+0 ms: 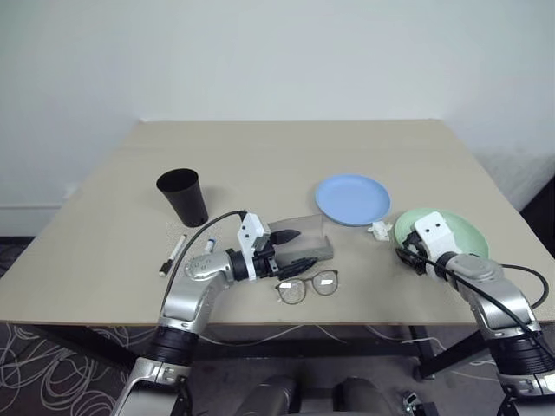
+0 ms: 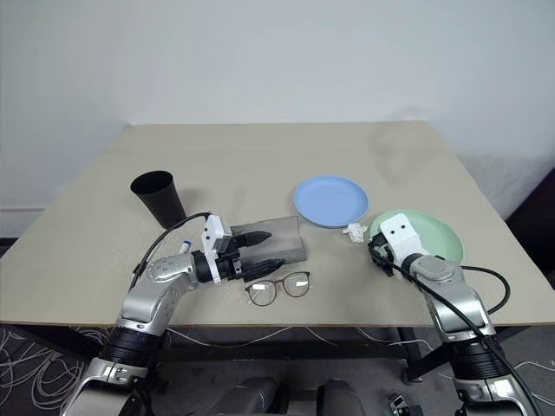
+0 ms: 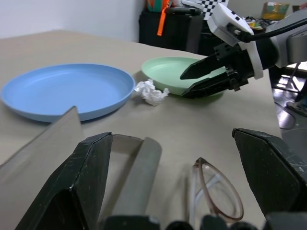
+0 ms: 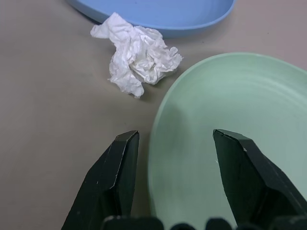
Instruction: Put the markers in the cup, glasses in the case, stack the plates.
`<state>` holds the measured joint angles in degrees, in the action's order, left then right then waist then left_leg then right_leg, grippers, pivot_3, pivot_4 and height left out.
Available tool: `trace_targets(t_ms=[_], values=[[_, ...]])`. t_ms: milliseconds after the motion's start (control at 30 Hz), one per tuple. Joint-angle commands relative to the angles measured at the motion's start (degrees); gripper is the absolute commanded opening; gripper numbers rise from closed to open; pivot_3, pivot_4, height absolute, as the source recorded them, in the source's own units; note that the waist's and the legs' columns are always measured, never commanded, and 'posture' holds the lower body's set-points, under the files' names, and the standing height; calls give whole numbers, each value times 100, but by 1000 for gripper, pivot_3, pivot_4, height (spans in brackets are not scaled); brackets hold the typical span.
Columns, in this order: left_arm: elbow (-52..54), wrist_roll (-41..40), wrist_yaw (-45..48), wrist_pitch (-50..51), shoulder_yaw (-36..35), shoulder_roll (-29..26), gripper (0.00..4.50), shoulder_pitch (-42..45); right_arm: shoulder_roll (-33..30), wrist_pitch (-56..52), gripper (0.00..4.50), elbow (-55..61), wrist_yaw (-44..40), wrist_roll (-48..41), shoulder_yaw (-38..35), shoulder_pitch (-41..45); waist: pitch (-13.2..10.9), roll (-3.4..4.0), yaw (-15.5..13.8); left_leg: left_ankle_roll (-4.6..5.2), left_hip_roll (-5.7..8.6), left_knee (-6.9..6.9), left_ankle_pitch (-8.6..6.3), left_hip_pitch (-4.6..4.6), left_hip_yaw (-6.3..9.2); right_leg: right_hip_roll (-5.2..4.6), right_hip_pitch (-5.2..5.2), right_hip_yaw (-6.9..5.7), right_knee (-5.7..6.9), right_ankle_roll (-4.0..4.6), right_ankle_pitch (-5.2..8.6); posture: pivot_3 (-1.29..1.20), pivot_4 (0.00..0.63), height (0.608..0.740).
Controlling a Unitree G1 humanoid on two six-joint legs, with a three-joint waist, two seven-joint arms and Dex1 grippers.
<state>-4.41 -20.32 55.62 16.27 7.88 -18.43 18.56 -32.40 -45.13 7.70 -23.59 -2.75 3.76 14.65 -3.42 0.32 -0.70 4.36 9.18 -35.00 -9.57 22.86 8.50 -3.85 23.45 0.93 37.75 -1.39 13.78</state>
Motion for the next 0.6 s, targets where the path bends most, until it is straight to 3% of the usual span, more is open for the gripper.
trace_targets(t_ms=[33,100,200,400,600], values=[[348,-80,33,-5,39,20,4231,51,72,-92,2689,358,209,206,98,51,0,0,1,0,0,0,0,0,0,0,0,0,0,0,0,0,0,738],[363,-72,24,-1,51,22,4231,34,129,-119,2689,378,265,254,142,56,0,0,1,0,0,0,0,-2,1,0,-1,-1,0,0,0,0,0,738],[400,-68,-1,13,59,29,4257,16,182,-119,2088,321,345,369,211,101,0,0,0,0,0,0,0,-2,1,0,-1,-1,1,2,1,0,0,738],[464,-60,-43,37,60,24,4257,-36,301,-127,16,184,409,479,280,198,0,0,0,0,0,-5,0,-3,1,1,1,-3,0,1,0,0,0,738],[419,-53,-53,33,55,31,4257,7,389,-145,16,33,580,683,286,251,0,0,1,0,0,-4,0,-7,1,2,0,-3,2,1,1,0,0,738]])
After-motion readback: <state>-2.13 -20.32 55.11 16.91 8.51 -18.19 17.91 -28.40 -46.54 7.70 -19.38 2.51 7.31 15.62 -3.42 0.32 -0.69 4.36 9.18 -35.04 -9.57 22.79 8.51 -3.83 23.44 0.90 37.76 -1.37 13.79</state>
